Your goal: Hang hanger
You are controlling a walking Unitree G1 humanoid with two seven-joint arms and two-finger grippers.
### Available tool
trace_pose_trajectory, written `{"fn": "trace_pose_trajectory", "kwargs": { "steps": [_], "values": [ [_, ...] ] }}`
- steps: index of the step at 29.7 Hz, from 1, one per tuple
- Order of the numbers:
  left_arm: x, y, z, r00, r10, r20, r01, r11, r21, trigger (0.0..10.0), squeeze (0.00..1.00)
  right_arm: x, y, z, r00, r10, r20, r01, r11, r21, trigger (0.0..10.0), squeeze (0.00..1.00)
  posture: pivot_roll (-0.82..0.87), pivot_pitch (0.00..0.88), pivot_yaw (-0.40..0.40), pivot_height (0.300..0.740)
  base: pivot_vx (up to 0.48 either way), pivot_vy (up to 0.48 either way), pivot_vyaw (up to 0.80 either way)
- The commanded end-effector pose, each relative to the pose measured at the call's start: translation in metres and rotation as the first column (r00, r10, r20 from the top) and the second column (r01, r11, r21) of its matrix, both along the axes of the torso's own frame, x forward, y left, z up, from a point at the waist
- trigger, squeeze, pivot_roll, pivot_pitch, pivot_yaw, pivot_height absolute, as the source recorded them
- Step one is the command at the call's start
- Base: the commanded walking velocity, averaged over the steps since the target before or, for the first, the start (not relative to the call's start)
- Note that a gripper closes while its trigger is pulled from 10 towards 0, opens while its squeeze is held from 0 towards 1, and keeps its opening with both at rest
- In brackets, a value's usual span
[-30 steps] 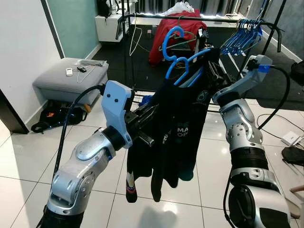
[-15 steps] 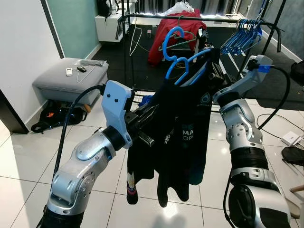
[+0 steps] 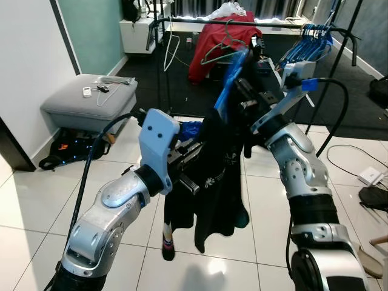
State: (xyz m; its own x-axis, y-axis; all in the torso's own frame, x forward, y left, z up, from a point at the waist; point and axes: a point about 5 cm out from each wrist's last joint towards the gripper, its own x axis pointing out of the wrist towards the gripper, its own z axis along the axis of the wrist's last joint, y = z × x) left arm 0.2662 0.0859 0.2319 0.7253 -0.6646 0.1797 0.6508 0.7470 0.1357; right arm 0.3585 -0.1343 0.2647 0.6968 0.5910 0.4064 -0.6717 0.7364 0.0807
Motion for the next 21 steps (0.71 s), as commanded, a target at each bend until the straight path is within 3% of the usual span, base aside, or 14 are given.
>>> {"fn": "trace_pose_trajectory", "kwargs": {
  "steps": [1, 8, 13, 16, 19, 21],
  "values": [
    [-0.003, -0.007, 0.002, 0.999, -0.046, 0.028, 0.045, 0.999, 0.018, 10.0, 0.00, -0.005, 0.016, 0.000, 0.995, 0.098, 0.009, -0.097, 0.994, -0.054, 0.0, 0.00, -0.04, 0.023, -0.016, 0.740, 0.000, 0.000, 0.00],
    [-0.002, 0.001, 0.000, 0.999, -0.021, 0.031, 0.020, 0.999, 0.046, 10.0, 0.00, -0.013, 0.007, -0.009, 0.990, 0.141, -0.013, -0.141, 0.981, -0.136, 0.0, 0.00, -0.04, 0.028, -0.018, 0.740, 0.000, 0.000, 0.00],
    [0.002, 0.014, 0.000, 0.999, 0.007, 0.042, -0.011, 0.995, 0.099, 10.0, 0.00, -0.024, -0.017, -0.013, 0.980, 0.194, -0.044, -0.199, 0.963, -0.185, 0.0, 0.00, -0.04, 0.032, -0.016, 0.740, 0.000, 0.000, 0.00],
    [0.005, 0.040, -0.004, 0.999, 0.015, 0.039, -0.022, 0.978, 0.207, 10.0, 0.00, -0.024, -0.050, -0.017, 0.988, 0.126, -0.086, -0.144, 0.956, -0.254, 0.0, 0.00, -0.05, 0.034, -0.014, 0.740, 0.000, 0.000, 0.00],
    [0.005, 0.049, -0.005, 1.000, 0.003, 0.028, -0.010, 0.968, 0.251, 10.0, 0.00, -0.025, -0.060, -0.018, 0.989, 0.108, -0.099, -0.132, 0.952, -0.276, 0.0, 0.00, -0.05, 0.036, -0.013, 0.740, 0.000, 0.000, 0.00],
    [0.000, 0.064, -0.010, 0.999, -0.052, -0.005, 0.050, 0.932, 0.359, 10.0, 0.00, -0.029, -0.073, -0.020, 0.989, 0.090, -0.116, -0.123, 0.940, -0.319, 0.0, 0.00, -0.05, 0.037, -0.009, 0.740, 0.000, 0.000, 0.00]
  ]
}}
